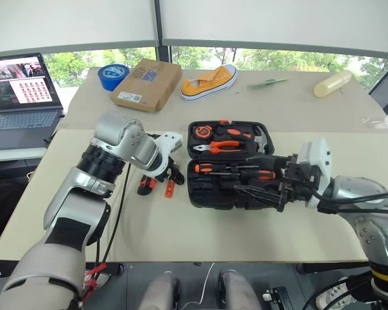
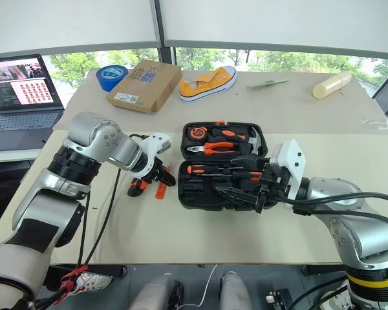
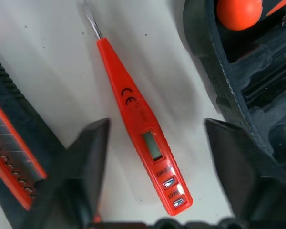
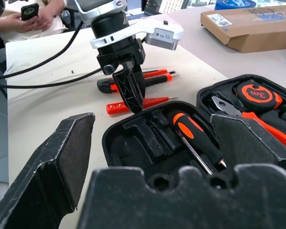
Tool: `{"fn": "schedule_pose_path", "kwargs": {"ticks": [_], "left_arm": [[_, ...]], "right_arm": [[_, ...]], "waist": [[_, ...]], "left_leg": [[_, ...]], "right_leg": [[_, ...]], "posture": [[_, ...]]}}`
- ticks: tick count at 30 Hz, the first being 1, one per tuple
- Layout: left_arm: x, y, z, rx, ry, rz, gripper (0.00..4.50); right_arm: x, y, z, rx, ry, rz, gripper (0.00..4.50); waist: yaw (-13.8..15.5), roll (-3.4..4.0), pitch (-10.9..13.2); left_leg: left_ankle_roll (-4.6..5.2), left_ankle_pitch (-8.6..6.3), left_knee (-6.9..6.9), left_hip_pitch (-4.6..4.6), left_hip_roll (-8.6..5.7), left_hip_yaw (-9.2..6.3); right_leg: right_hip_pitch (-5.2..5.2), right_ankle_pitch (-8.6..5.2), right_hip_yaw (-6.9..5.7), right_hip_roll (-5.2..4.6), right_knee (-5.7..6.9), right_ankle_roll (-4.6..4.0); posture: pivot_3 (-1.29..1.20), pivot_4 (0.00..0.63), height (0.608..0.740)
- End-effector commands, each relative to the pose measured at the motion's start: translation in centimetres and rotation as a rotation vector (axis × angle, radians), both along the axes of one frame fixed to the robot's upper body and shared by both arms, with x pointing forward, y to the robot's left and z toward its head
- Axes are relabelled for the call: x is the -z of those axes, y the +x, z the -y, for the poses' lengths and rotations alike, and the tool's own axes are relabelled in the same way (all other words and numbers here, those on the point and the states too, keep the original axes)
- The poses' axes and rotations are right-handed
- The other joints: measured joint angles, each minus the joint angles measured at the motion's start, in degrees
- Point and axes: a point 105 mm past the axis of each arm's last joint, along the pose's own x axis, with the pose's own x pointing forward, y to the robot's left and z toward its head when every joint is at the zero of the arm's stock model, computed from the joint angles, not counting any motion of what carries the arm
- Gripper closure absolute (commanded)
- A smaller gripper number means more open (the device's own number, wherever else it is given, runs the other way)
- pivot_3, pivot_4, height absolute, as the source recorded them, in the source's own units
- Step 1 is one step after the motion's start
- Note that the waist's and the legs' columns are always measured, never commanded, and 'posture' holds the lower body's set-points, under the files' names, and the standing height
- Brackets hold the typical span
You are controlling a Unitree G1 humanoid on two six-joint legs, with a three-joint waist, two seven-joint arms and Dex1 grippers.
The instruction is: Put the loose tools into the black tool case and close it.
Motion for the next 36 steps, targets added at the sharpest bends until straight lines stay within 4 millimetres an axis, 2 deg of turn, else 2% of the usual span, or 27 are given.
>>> {"fn": "schedule_pose_path", "kwargs": {"ticks": [1, 6, 9, 13, 16, 20, 23, 28, 30, 32, 36], "left_arm": [[0.4, -0.7, 0.7, 0.052, -0.002, -0.038, 1.09], [1.3, -1.2, 0.2, 0.066, 0.027, -0.063, 1.09], [1.7, -1.3, -0.6, 0.056, 0.046, -0.07, 1.75], [1.6, -1.1, -1.5, 0.039, 0.058, -0.067, 3.36], [1.4, -1.1, -2.6, 0.026, 0.069, -0.062, 4.06], [0.5, -0.3, -4.5, 0.083, 0.118, 0.051, 4.07], [-1.0, -0.2, -5.0, 0.239, 0.117, 0.134, 4.07], [-4.6, 0.4, -3.9, 0.575, 0.084, 0.331, 4.07], [-6.2, 0.1, -2.0, 0.744, 0.031, 0.393, 4.07], [-7.1, 0.0, 0.2, 0.883, -0.007, 0.446, 4.07], [-6.9, 0.6, 4.0, 0.983, -0.045, 0.479, 4.07]], "right_arm": [[-1.1, -0.4, -0.1, -0.006, 0.012, 0.063, 0.0], [-1.2, -0.3, 0.0, 0.001, 0.015, 0.068, 0.0], [-1.2, -0.2, 0.1, 0.004, 0.011, 0.069, 0.0], [-1.2, -0.2, 0.4, 0.012, 0.002, 0.069, 0.0], [-1.3, -0.2, 0.8, 0.02, -0.003, 0.068, 0.0], [-1.3, -0.3, 1.2, 0.033, -0.007, 0.063, 0.0], [-1.2, -0.4, 1.5, 0.041, -0.018, 0.058, 0.0], [-1.0, -0.7, 2.3, 0.063, -0.037, 0.039, 0.0], [-0.8, -0.8, 3.0, 0.08, -0.055, 0.022, 0.0], [-0.5, -0.8, 3.7, 0.101, -0.069, 0.012, 0.0], [-0.4, -0.9, 4.2, 0.129, -0.07, 0.007, 0.0]], "waist": [[-0.1, 0.0, 0.0], [-0.2, 0.01, 0.0], [-0.3, 0.01, 0.0], [-0.3, 0.01, 0.0], [-0.4, 0.01, 0.0], [-0.9, 0.01, 0.0], [-1.3, 0.01, 0.0], [-0.7, 0.01, 0.0], [0.0, 0.0, 0.0], [0.6, -0.01, 0.0], [1.0, -0.01, 0.0]], "left_leg": [[0.0, 0.0, 0.0, 0.0, 0.0, 0.0], [0.0, 0.0, 0.0, 0.01, 0.01, 0.0], [0.01, 0.0, -0.01, 0.01, 0.01, -0.02], [0.01, -0.01, -0.01, 0.02, 0.02, -0.02], [0.02, -0.01, -0.01, 0.01, 0.01, -0.02], [0.02, -0.01, -0.02, 0.01, 0.02, -0.03], [0.01, 0.0, -0.08, 0.01, 0.03, -0.05], [0.0, 0.0, -0.05, -0.11, 0.02, -0.04], [0.03, -0.01, 0.04, -0.17, -0.01, -0.03], [0.19, -0.09, 0.21, -0.29, -0.02, -0.04], [0.46, -0.24, 0.65, -0.48, -0.03, -0.05]], "right_leg": [[0.0, 0.0, 0.0, 0.0, 0.0, 0.0], [0.0, 0.0, 0.01, 0.0, 0.0, 0.0], [0.0, 0.0, 0.01, 0.01, 0.0, 0.0], [-0.01, 0.0, 0.02, 0.04, 0.0, 0.0], [-0.01, -0.01, 0.01, 0.05, -0.01, 0.0], [-0.05, 0.0, 0.03, 0.11, -0.01, 0.0], [-0.13, -0.01, 0.11, 0.18, 0.0, -0.01], [-0.16, -0.01, 0.09, 0.15, -0.1, -0.01], [-0.12, -0.01, 0.03, 0.11, -0.19, -0.01], [-0.08, 0.0, -0.01, 0.09, -0.23, 0.01], [-0.03, 0.07, -0.04, 0.1, -0.27, 0.15]], "posture": [[0.0, 0.15, 0.735], [0.0, 0.15, 0.735], [0.0, 0.15, 0.735], [0.0, 0.15, 0.735], [0.0, 0.15, 0.735], [0.0, 0.15, 0.735], [0.0, 0.15, 0.735], [0.0, 0.15, 0.735], [0.0, 0.15, 0.735], [0.0, 0.15, 0.735], [0.0, 0.15, 0.735]]}}
